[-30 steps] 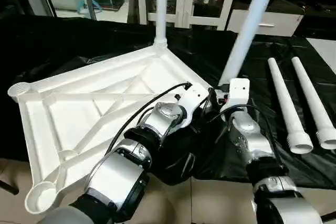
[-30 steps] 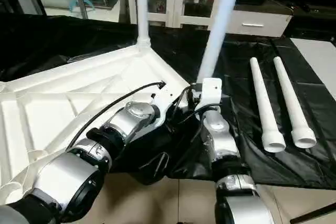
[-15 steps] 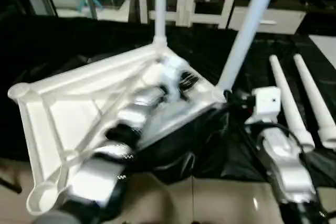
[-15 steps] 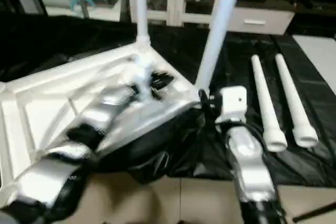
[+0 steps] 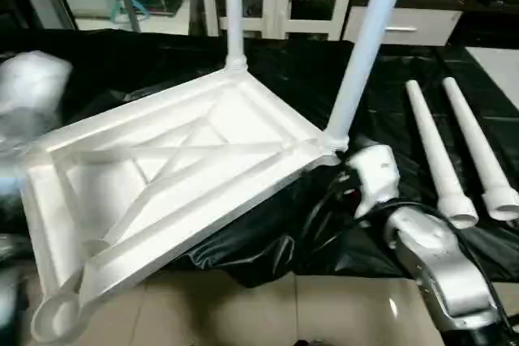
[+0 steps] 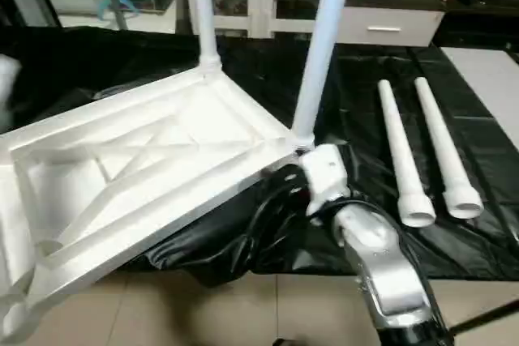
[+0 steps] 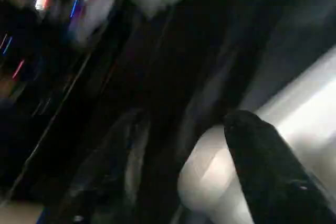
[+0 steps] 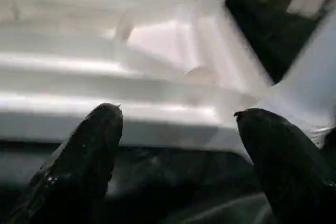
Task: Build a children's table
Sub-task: Rotate leg to tighten
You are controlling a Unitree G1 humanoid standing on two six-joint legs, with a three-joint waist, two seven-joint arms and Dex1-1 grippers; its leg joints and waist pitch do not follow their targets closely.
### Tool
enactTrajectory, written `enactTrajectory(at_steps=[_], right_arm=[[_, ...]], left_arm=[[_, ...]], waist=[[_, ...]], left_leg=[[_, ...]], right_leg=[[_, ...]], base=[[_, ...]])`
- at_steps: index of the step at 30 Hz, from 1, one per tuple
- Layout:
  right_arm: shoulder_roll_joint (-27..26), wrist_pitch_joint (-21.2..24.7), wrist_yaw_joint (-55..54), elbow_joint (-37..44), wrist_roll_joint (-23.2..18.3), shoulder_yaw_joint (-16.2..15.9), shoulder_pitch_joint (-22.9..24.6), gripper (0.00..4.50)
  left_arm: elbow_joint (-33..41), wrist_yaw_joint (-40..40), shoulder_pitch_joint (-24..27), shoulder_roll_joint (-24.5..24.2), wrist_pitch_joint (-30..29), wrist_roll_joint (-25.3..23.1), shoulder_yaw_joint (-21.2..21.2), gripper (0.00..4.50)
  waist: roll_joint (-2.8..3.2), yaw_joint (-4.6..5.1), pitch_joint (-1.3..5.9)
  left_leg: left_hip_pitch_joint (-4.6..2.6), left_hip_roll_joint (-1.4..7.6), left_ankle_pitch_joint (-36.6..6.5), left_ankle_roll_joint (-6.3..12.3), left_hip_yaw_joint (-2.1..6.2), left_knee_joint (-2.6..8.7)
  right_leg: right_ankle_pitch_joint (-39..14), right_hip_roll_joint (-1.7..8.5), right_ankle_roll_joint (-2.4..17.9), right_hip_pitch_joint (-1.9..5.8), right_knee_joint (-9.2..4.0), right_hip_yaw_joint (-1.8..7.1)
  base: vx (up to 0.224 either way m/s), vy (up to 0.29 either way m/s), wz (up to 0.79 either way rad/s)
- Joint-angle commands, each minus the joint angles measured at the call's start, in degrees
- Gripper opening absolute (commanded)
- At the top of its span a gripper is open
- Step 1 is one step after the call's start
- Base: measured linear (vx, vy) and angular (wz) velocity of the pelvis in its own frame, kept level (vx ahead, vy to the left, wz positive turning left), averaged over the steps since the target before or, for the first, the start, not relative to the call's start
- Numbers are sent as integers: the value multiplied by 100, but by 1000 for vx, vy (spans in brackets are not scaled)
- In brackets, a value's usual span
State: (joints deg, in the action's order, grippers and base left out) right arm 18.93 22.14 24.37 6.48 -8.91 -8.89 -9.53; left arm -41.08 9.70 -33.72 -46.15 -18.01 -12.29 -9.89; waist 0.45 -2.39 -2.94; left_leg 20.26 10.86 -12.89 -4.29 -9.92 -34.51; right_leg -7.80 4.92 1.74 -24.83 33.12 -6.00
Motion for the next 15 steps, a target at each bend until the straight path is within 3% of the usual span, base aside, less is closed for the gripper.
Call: enactTrajectory(at_steps=[1,5,7,8,11,13,14,15], right_arm=[[27,200,76,-36,69,-96,-144,382],[-67,342,-212,-272,171,32,-296,382],[-111,422,-366,-359,215,100,-342,382],[-163,503,-506,-460,246,171,-384,382],[-208,612,-648,-626,302,205,-443,382],[-234,672,-733,-771,371,192,-498,382],[-261,736,-801,-958,456,141,-571,382],[-271,767,-824,-1038,487,111,-606,382]], left_arm=[[229,193,141,-90,-394,-109,-15,293],[77,493,382,-548,-768,-580,326,321],[-113,660,426,-635,-777,-537,464,331],[-232,986,521,-654,-757,-352,554,349],[53,1612,721,-450,-917,36,549,363],[326,1985,844,-340,-1074,83,681,384],[600,2317,957,-231,-1220,91,889,390],[710,2446,990,-187,-1298,104,973,394]], waist=[[85,-17,384],[79,-147,360],[58,-151,351],[51,-153,329],[37,-155,319],[69,-150,304],[109,-142,315],[109,-147,314]], left_leg=[[-79,234,-583,209,65,425],[-99,225,-780,32,65,463],[-93,213,-909,-39,75,482],[-128,204,-1273,-166,80,511],[-132,204,-1559,-269,94,532],[-170,217,-1780,-312,100,545],[-155,215,-1801,-327,117,555],[-162,218,-1780,-329,115,549]], right_leg=[[-1072,309,1009,334,-233,324],[-1043,323,997,329,-233,344],[-1121,329,950,333,-245,348],[-1433,339,881,318,-292,358],[-1680,374,889,327,-313,379],[-1880,382,873,317,-350,377],[-1844,383,880,347,-343,378],[-1779,377,925,342,-335,378]], base=[[0,0,0],[0,0,0],[0,0,0],[0,0,0],[0,0,0],[0,0,0],[0,0,0],[0,0,0]])
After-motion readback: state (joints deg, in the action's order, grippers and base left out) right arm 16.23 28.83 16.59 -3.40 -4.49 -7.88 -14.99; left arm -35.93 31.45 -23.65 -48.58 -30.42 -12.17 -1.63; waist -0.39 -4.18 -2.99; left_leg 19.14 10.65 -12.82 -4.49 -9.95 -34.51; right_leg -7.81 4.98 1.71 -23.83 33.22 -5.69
